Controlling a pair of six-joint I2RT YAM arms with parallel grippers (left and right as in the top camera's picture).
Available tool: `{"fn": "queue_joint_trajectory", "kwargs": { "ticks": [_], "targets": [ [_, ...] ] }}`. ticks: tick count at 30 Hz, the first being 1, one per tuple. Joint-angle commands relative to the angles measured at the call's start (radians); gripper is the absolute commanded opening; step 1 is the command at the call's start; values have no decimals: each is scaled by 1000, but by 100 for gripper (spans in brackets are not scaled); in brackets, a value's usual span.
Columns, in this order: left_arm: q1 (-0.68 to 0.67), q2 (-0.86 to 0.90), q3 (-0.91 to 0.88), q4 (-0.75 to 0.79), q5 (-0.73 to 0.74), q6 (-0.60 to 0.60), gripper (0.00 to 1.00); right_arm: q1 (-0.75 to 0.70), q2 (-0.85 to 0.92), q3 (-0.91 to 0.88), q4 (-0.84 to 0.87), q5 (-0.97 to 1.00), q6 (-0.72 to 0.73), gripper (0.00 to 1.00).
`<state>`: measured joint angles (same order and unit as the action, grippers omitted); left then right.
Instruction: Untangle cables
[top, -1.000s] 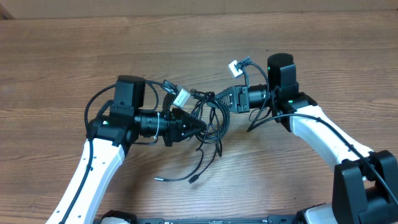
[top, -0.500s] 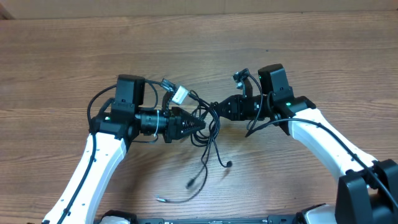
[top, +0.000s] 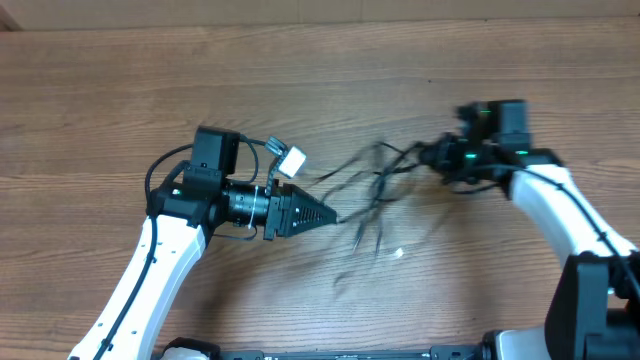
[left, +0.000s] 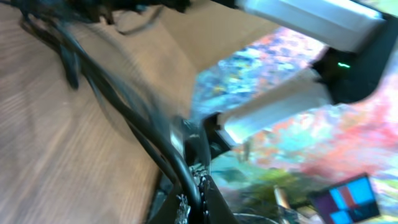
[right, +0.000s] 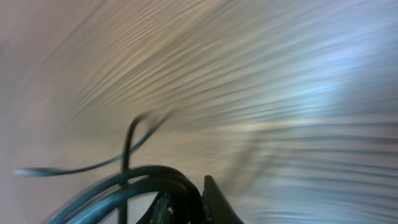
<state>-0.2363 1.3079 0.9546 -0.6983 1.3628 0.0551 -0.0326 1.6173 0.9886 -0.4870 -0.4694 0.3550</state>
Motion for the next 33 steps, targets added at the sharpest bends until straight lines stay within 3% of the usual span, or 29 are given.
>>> {"fn": "queue_joint_trajectory", "kwargs": {
  "ticks": [1, 9, 14, 18, 20, 32, 33],
  "targets": [
    [-3, -52, 29, -11, 219, 13, 4, -121, 18, 7, -6, 267, 18, 9],
    [0, -52, 29, -12, 113, 12, 4, -285, 18, 7, -61, 266, 10, 9],
    [0, -52, 29, -13, 37, 12, 4, -301, 18, 7, -65, 198, 6, 7],
    [0, -52, 29, -13, -19, 5, 4, -289, 18, 7, -55, 68, -77, 6],
    [0, -52, 29, -13, -56, -20, 9, -282, 18, 7, -58, 67, -76, 7],
    [0, -51, 29, -12, -195, -129, 15, -280, 18, 6, -78, 67, -75, 23],
    [0, -51, 29, -13, -207, -140, 21, -279, 18, 5, -82, 67, -75, 24]
  ]
}}
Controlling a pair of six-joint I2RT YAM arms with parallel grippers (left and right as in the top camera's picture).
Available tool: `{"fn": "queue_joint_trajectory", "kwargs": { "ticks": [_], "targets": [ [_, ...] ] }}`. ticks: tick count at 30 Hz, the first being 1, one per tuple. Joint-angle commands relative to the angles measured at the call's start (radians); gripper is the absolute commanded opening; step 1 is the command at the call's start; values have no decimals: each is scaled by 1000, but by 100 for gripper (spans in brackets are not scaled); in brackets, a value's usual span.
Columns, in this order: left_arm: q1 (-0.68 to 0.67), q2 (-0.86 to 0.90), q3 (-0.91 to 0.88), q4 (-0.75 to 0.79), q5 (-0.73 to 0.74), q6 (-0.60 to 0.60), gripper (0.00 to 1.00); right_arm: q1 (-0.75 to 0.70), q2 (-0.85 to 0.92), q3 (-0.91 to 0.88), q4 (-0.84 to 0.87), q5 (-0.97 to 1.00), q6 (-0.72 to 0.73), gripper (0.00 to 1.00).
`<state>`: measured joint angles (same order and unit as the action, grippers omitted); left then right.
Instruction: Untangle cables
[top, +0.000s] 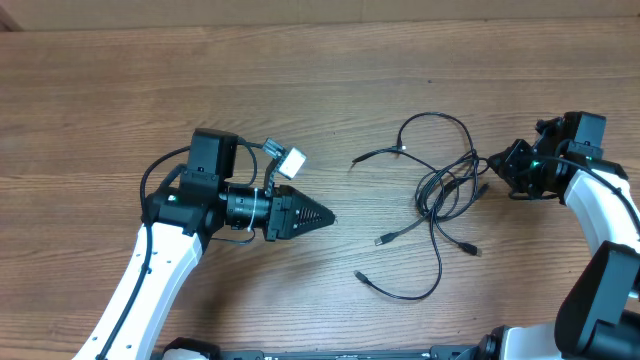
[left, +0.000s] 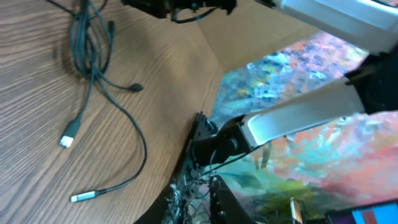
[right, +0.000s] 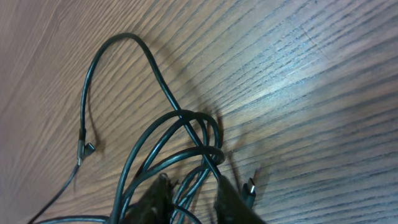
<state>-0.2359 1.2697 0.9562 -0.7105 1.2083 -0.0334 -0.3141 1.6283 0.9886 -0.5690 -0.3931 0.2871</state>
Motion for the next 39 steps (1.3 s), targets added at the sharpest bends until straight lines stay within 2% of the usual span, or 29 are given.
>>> {"fn": "queue_joint_trajectory", "kwargs": {
  "ticks": [1, 3, 5, 8, 11, 14, 18, 26, 31, 39],
  "targets": [
    [0, -13, 27, 0, -71, -67, 26, 5, 6, 5, -6, -10, -7, 24],
    [0, -13, 27, -2, -110, -108, 29, 11, 6, 5, -15, -10, -4, 26],
    [0, -13, 27, -5, -148, -139, 41, 25, 6, 0, -18, -14, -3, 33],
    [-1, -13, 27, -18, -181, -151, 57, 60, 6, -16, -17, -35, 0, 49],
    [-1, -13, 27, -39, -202, -151, 69, 101, 7, -21, -20, -50, 0, 58],
    [-1, -13, 27, -51, -212, -151, 79, 150, 7, -21, -18, -50, 0, 62],
    [-2, -13, 27, -53, -222, -151, 84, 203, 7, -21, -6, -50, 0, 69],
    [-32, -13, 27, -52, -260, -151, 91, 219, 7, -21, 3, -11, 4, 71],
    [-51, -13, 27, -51, -277, -158, 93, 219, 7, -21, 4, 50, 4, 76],
    [-60, -13, 27, -48, -278, -158, 96, 219, 7, -21, 17, 48, 4, 77]
  ]
}}
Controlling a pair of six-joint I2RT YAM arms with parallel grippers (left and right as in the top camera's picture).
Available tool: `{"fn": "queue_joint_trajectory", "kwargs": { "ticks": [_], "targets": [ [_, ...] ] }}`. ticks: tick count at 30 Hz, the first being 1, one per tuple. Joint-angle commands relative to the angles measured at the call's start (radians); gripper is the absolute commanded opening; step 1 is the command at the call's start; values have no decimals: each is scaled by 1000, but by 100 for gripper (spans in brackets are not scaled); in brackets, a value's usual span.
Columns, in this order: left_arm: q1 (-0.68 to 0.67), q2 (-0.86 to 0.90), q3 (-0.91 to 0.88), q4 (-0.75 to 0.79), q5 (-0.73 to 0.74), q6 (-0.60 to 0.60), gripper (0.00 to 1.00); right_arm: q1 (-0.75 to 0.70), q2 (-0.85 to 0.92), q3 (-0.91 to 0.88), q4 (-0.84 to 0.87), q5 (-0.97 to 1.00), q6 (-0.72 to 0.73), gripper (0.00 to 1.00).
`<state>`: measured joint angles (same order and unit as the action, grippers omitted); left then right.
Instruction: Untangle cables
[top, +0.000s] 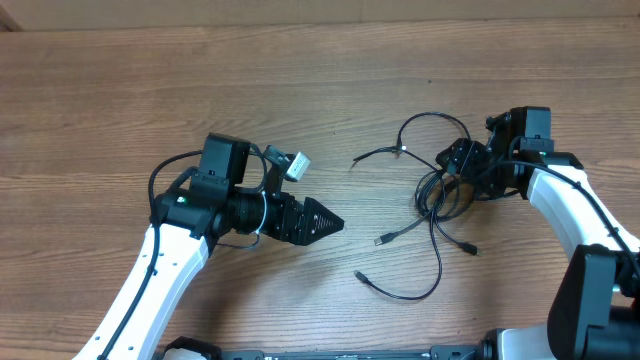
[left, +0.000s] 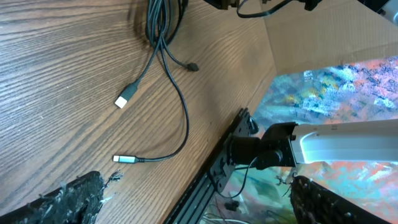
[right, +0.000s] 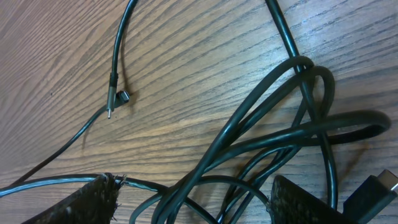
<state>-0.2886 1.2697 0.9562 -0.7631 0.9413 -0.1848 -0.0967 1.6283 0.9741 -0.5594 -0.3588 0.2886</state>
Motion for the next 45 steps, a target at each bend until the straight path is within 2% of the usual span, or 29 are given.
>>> {"fn": "queue_joint_trajectory", "kwargs": {
  "ticks": [1, 10, 18, 24, 30, 33, 38, 40, 42, 45],
  "targets": [
    [-8, -13, 27, 5, -11, -6, 97, 2, 7, -7, 8, 14, 2, 77],
    [-8, -13, 27, 4, -29, -7, 99, 2, 7, -7, 8, 14, 2, 77],
    [-8, -13, 27, 5, -36, -7, 100, 2, 21, -7, 13, 14, 33, 81],
    [-8, -13, 27, 4, -35, -8, 100, 2, 105, -7, 40, 13, 85, 91],
    [-8, -13, 27, 4, -35, -11, 100, 2, 217, -7, 93, -68, 108, 91],
    [-8, -13, 27, 4, -35, -11, 100, 3, 245, -7, 121, -117, 108, 79],
    [-8, -13, 27, 5, -36, -14, 100, 14, 247, -6, 132, -171, 104, 35],
    [-8, -13, 27, 4, -36, -14, 100, 29, 247, -6, 131, -200, 104, 23],
    [-8, -13, 27, 5, -36, -14, 100, 55, 247, -6, 131, -238, 104, 19],
    [-8, -13, 27, 5, -37, -14, 100, 113, 247, -6, 132, -301, 104, 19]
  ]
}}
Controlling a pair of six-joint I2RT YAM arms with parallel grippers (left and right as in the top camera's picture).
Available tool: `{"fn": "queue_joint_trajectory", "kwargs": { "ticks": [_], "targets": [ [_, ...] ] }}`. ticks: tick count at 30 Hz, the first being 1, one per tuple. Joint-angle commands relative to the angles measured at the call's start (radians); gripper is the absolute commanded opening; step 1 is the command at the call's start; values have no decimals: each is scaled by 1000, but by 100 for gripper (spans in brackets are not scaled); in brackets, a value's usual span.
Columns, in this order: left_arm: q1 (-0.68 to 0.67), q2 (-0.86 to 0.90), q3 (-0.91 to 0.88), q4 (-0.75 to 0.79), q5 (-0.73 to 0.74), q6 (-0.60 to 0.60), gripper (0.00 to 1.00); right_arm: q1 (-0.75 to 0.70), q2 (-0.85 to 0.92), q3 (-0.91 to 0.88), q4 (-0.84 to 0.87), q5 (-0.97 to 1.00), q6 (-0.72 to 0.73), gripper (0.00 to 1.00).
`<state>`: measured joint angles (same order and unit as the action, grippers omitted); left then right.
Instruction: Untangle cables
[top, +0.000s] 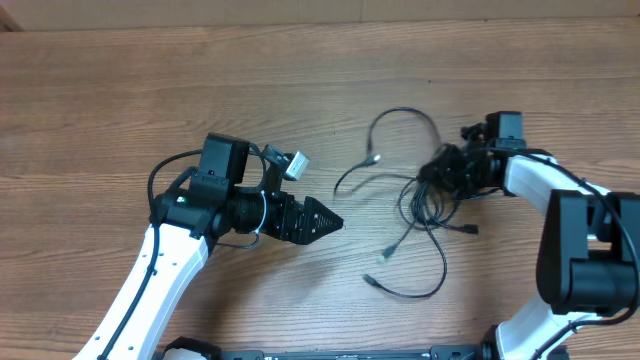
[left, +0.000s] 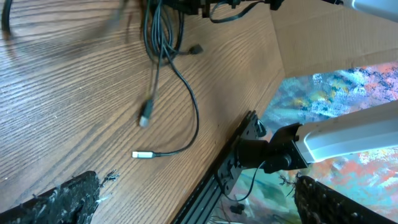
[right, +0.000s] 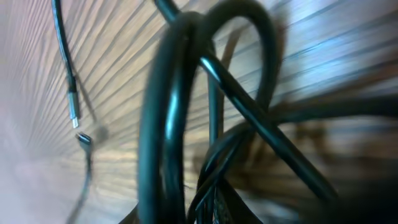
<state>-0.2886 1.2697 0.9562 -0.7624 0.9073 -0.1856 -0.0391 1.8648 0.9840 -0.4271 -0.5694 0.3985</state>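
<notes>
Several thin black cables (top: 418, 205) lie tangled on the wooden table, right of centre. One loop (top: 400, 115) arcs toward the back, and loose plug ends (top: 385, 253) trail to the front. My right gripper (top: 438, 172) is shut on the knot's upper right part. In the right wrist view the strands (right: 168, 112) fill the frame and run down into the closed jaws. My left gripper (top: 335, 222) hovers left of the tangle, wide open and holding nothing. Its wrist view shows the bundle (left: 163, 37) and a silver plug (left: 142, 154) ahead of it.
A white connector (top: 293, 162) hangs from the left arm's own wiring. The table's front edge and a black rail (left: 236, 162) show in the left wrist view, with a colourful floor beyond.
My right gripper was open over the tangle and is now shut on it. The whole bundle, with its loop and plug ends, has shifted left. The left arm has not moved.
First both grippers were shut on the cables, pulled between them. Then the cables lay loose at the right, the left gripper shut and empty, the right at the heap's edge. Later both grippers were open. Now the right holds the bundle, shifted left.
</notes>
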Motion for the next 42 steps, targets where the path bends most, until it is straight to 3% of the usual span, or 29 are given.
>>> {"fn": "queue_joint_trajectory", "kwargs": {
  "ticks": [1, 8, 13, 17, 19, 22, 33, 38, 42],
  "targets": [
    [-8, -13, 27, 3, -8, -14, 100, 85, 10, -16, -1, -120, -6, 19],
    [-8, -13, 27, 3, -27, -26, 100, 326, 10, -16, 7, -155, -14, 23],
    [-8, -13, 27, 3, -27, -26, 100, 439, 10, -16, 51, -77, -11, 27],
    [-8, -13, 27, 3, -27, -26, 100, 435, 10, -9, 57, -76, -2, 68],
    [-8, -13, 27, 3, -27, -26, 100, 411, 9, 3, 42, -82, -2, 80],
    [-8, -13, 27, 2, -27, -26, 100, 355, 6, 43, -4, -87, -3, 91],
    [-8, -13, 27, 0, -28, -26, 100, 147, -192, 145, -175, -121, -16, 94],
    [-8, -13, 27, 3, -75, -43, 100, 134, -341, 144, -274, -116, -112, 97],
    [-8, -13, 27, 3, -138, -86, 100, 134, -448, 144, -390, -5, -121, 99]
  ]
}}
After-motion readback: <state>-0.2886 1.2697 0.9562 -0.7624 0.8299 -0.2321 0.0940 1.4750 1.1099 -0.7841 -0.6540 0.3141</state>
